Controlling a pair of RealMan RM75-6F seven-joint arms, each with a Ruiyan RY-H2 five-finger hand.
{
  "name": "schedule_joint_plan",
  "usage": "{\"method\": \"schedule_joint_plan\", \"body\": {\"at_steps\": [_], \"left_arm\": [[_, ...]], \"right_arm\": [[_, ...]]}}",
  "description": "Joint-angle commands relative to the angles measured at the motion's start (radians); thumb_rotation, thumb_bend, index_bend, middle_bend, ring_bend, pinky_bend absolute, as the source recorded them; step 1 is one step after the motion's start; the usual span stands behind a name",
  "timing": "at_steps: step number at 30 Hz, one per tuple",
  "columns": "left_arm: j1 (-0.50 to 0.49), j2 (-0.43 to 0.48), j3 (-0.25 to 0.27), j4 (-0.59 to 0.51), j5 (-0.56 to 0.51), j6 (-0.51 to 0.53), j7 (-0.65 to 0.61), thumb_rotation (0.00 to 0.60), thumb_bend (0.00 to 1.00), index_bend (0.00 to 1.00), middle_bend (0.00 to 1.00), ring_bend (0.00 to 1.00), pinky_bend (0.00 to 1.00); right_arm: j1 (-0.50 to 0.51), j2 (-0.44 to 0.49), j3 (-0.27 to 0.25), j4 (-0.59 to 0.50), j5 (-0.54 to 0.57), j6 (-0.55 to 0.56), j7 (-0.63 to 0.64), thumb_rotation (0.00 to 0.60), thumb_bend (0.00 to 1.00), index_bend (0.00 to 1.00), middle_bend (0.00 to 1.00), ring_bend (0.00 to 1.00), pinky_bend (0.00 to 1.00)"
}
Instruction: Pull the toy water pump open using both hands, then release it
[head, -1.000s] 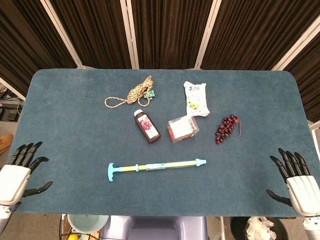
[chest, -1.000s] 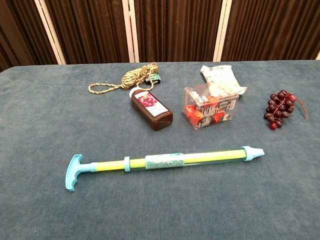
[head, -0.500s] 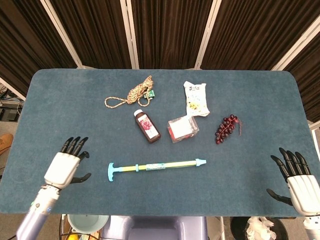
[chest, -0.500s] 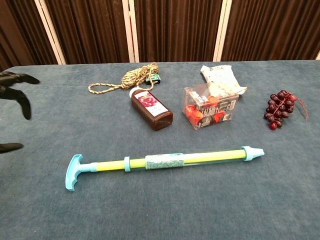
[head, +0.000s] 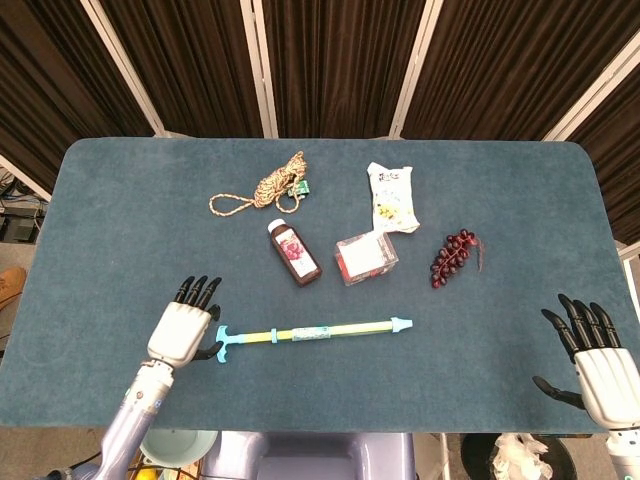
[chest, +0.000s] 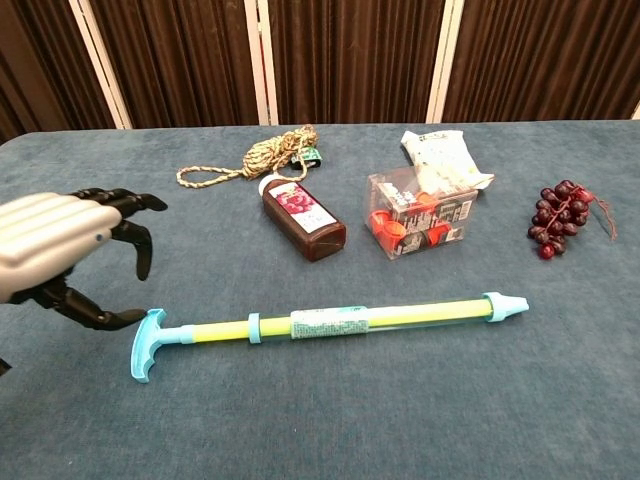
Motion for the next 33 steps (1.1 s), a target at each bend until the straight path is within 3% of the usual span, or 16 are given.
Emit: {"method": "schedule_joint_plan", "body": {"at_steps": [1, 13, 29, 33], "left_arm": [[-0.029, -0.049, -0.005, 0.040, -0.036, -0.011, 0.033, 0.600, 0.24, 0.45, 0.04, 0.00, 0.07], [-0.090, -0.157, 0.000, 0.138, -0.109, -0.019, 0.066, 0.600, 0.25, 0.46, 0.04, 0.00, 0.07], [-0.125, -0.208, 0.034, 0.188, -0.130, -0.010, 0.070, 0.600, 0.25, 0.49, 0.04, 0.00, 0.07], [-0.129, -0.217, 0.040, 0.199, -0.139, -0.005, 0.073, 0.600, 0.30, 0.51, 0.05, 0.00, 0.07]], "right_arm": [[0.002, -0.001, 0.001, 0.000, 0.005, -0.005, 0.002, 0.600, 0.12, 0.14, 0.00, 0.00, 0.00], [0.007, -0.004, 0.003, -0.001, 0.012, -0.016, 0.003, 0.600, 0.12, 0.14, 0.00, 0.00, 0.00], [0.010, -0.006, 0.005, -0.003, 0.021, -0.022, 0.001, 0.600, 0.12, 0.14, 0.00, 0.00, 0.00], [0.010, -0.005, 0.006, -0.006, 0.021, -0.021, 0.002, 0.600, 0.12, 0.14, 0.00, 0.00, 0.00]]}}
